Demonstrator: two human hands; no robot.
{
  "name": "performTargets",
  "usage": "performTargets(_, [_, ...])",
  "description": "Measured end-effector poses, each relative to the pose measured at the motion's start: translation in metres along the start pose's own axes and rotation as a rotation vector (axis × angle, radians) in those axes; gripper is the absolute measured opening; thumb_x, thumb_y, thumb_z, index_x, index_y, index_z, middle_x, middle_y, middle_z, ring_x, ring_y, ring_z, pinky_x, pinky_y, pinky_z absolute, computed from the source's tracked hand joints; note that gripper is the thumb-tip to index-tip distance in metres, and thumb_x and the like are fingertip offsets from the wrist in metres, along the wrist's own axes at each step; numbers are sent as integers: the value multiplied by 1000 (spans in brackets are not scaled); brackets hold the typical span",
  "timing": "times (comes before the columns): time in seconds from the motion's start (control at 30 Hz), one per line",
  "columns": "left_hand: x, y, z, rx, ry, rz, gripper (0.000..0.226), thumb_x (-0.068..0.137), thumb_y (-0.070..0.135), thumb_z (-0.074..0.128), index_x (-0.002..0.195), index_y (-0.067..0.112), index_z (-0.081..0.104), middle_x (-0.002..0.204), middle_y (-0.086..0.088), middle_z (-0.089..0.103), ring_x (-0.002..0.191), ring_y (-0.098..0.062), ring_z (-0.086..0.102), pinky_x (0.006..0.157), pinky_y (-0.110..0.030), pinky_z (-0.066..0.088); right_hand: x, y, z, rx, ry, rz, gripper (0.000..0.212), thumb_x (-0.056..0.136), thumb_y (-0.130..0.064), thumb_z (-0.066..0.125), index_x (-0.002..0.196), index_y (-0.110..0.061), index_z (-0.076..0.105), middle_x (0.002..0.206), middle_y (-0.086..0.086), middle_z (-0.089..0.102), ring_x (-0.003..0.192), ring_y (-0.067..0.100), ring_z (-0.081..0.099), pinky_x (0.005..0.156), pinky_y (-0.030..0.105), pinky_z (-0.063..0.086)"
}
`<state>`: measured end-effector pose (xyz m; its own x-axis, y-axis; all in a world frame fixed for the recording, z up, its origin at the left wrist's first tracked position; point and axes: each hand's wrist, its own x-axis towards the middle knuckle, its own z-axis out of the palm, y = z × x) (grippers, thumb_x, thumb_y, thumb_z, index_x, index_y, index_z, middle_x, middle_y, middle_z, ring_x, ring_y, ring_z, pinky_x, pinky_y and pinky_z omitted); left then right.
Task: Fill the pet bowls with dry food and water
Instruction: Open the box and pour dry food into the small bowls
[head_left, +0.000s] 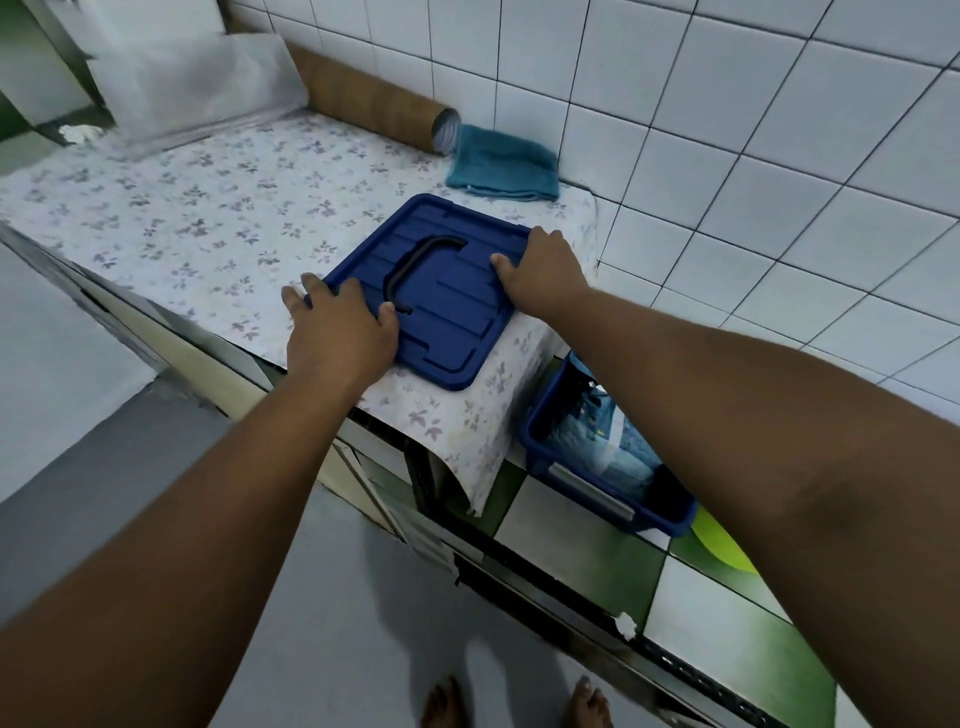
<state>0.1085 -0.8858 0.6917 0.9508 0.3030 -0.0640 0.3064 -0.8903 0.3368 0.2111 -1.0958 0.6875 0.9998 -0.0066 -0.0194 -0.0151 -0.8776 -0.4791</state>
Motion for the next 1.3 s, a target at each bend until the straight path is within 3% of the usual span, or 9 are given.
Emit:
performTargets(0.2, [6, 1, -1, 51, -2, 2, 63, 106, 48, 36, 153, 6, 37, 167, -28, 10, 157, -41, 2, 127, -54, 13, 2, 4, -9, 12, -10, -26, 58, 95, -53, 56, 127, -5, 51, 124, 13, 57, 100, 24, 56, 73, 31, 41])
performTargets(0.33, [1, 8, -4, -38, 55, 34, 77, 102, 55, 44, 160, 8, 25, 168, -24, 12, 157, -38, 5, 125, -54, 20, -4, 22, -23, 157, -22, -25, 74, 95, -57, 55, 147, -7, 41, 148, 12, 47, 134, 28, 46, 101, 33, 40])
performTargets(0.4, [-7, 24, -5, -111, 125, 101, 75, 101, 54, 47, 159, 9, 29, 165, -21, 24, 155, -36, 17, 121, -51, 27, -12, 38, -36, 192, 18, 2, 77, 95, -58, 53, 151, -8, 36, 155, 9, 40, 140, 25, 41, 109, 28, 33])
performTargets(0.53, [-36, 77, 13, -198, 212, 396, 61, 97, 45, 55, 145, 9, 51, 141, -18, 55, 133, -37, 46, 110, -49, 40, -35, 91, -56, 186, 107, 75, 64, 94, -54, 57, 137, -8, 55, 136, 11, 59, 124, 24, 55, 95, 25, 40])
performTargets(0.67, [-67, 127, 48, -338, -22, 476, 46, 94, 43, 60, 131, 16, 62, 118, -5, 67, 113, -24, 59, 95, -41, 51, -66, 150, -63, 99, 37, 178, 41, 89, -40, 66, 116, -9, 68, 114, 11, 68, 108, 27, 63, 81, 23, 41])
performTargets(0.8, [-84, 150, 90, -324, -345, 358, 40, 92, 39, 68, 125, 17, 64, 108, -3, 69, 93, -17, 62, 79, -30, 48, -94, 185, -64, -92, -87, 160, 30, 87, -27, 68, 109, -6, 71, 112, 17, 69, 108, 34, 62, 88, 34, 51])
performTargets(0.9, [-89, 147, 115, -275, -411, 278, 32, 89, 38, 72, 105, 10, 66, 92, -6, 71, 85, -22, 65, 70, -32, 49, -101, 194, -57, -206, -176, 89, 30, 87, -21, 66, 110, -3, 69, 110, 18, 69, 105, 35, 63, 86, 35, 51])
performTargets(1.0, [-96, 149, 128, -278, -466, 212, 39, 89, 34, 73, 112, 5, 62, 104, -4, 66, 91, -21, 61, 73, -29, 43, -99, 196, -47, -276, -247, 48, 31, 88, -22, 66, 112, -2, 67, 109, 18, 67, 103, 35, 62, 78, 33, 49])
performTargets(1.3, [-83, 167, 135, -320, -644, 69, 42, 94, 23, 74, 126, 3, 58, 123, -13, 65, 96, -23, 56, 84, -33, 47, -97, 192, -20, -442, -232, 49, 40, 95, -36, 59, 126, -11, 60, 125, 17, 60, 120, 35, 48, 86, 42, 45])
